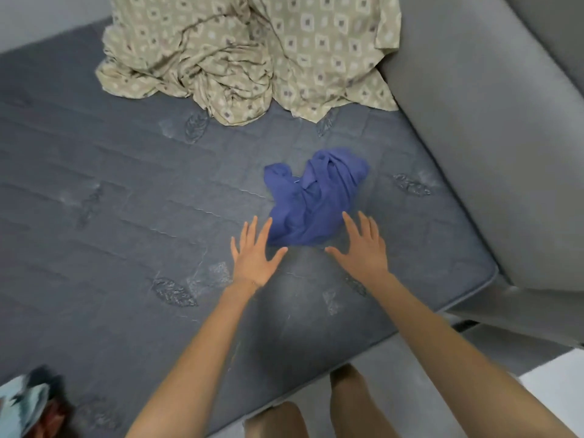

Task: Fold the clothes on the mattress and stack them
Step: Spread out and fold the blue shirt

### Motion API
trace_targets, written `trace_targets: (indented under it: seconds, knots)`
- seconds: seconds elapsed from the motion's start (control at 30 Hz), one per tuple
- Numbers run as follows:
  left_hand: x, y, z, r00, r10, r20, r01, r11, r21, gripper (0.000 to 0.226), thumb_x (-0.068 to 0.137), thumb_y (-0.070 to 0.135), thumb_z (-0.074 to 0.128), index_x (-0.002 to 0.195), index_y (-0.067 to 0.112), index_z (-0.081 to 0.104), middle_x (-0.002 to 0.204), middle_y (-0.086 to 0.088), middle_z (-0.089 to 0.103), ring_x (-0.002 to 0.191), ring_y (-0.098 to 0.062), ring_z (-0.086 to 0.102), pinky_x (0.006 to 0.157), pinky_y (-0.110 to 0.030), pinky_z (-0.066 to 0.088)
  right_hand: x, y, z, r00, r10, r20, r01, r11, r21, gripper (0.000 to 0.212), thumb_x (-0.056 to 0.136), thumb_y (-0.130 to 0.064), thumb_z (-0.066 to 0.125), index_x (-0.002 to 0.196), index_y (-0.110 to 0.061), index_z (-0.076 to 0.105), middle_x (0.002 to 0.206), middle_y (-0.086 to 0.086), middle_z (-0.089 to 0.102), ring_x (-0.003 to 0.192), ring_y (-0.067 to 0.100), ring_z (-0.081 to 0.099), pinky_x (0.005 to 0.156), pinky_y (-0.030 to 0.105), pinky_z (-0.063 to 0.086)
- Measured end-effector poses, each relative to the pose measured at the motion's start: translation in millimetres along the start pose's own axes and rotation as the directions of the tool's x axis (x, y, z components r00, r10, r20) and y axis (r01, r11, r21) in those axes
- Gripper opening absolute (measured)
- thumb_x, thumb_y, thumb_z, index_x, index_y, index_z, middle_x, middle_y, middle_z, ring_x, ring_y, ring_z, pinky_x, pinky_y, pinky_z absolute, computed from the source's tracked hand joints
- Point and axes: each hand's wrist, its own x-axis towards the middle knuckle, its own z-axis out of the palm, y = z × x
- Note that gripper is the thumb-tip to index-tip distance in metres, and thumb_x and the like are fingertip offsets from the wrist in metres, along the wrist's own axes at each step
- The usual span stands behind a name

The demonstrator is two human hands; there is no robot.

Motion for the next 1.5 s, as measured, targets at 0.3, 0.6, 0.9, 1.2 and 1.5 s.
trace_targets:
  seconds: [0.3,0.6,0.9,1.2,1.5]
  knots:
    - [110.3,17.1,95.7,0.995,-0.084,0.058,0.087,0.995,-0.05,0.076,0.094,0.055,0.048,0.154,0.037,0.005,0.163,0.003,-0.006,0.149,-0.017,-0.008,0.118,-0.048,-0.008,154.2,38.3,40.6,0.998,0.008,0.065,-0.012,0.998,0.058,0.096,0.086,-0.062,0.06,0.157,-0.027,0.007,0.165,0.003,-0.001,0.151,0.026,0.001,0.117,0.051,0.022]
    - [209.4,-6.0,164.6,0.976,-0.172,-0.131,0.16,0.982,-0.101,0.078,0.095,0.051,0.049,0.154,0.014,0.014,0.163,-0.001,0.004,0.15,-0.019,-0.001,0.118,-0.045,-0.001,252.3,48.5,124.8,0.996,0.014,-0.084,0.001,0.984,0.179,0.108,0.079,-0.069,0.062,0.157,-0.018,0.009,0.165,0.004,0.001,0.151,0.027,0.001,0.12,0.05,0.017]
    - [208.4,-11.7,167.6,0.916,-0.096,-0.388,-0.05,0.936,-0.349,0.013,0.094,0.01,0.057,0.102,0.002,0.063,0.125,-0.008,0.062,0.116,-0.024,0.055,0.106,-0.044,0.034,240.7,34.2,132.1,0.921,0.077,-0.382,0.19,0.768,0.612,0.016,0.089,-0.018,0.071,0.082,-0.008,0.061,0.099,0.014,0.067,0.101,0.026,0.059,0.096,0.042,0.046]
    - [113.4,22.1,44.3,0.734,-0.529,-0.425,-0.07,0.564,-0.823,0.027,0.099,0.019,0.052,0.078,0.026,0.037,0.063,0.01,0.042,0.054,0.002,0.039,0.055,-0.016,0.034,158.0,-60.3,28.0,0.98,0.056,-0.193,0.141,0.494,0.858,0.017,0.098,-0.018,0.057,0.084,-0.012,0.051,0.076,-0.003,0.052,0.069,0.0,0.047,0.07,0.018,0.042]
    - [-35.2,-0.8,-100.3,0.566,-0.612,-0.552,-0.157,0.577,-0.801,0.018,0.099,0.024,0.053,0.083,0.021,0.044,0.059,0.011,0.042,0.051,-0.001,0.037,0.055,-0.014,0.035,12.3,-160.5,-67.6,0.977,-0.171,-0.13,0.2,0.499,0.843,0.023,0.097,-0.016,0.059,0.084,0.0,0.049,0.079,0.009,0.045,0.076,0.016,0.043,0.071,0.031,0.038]
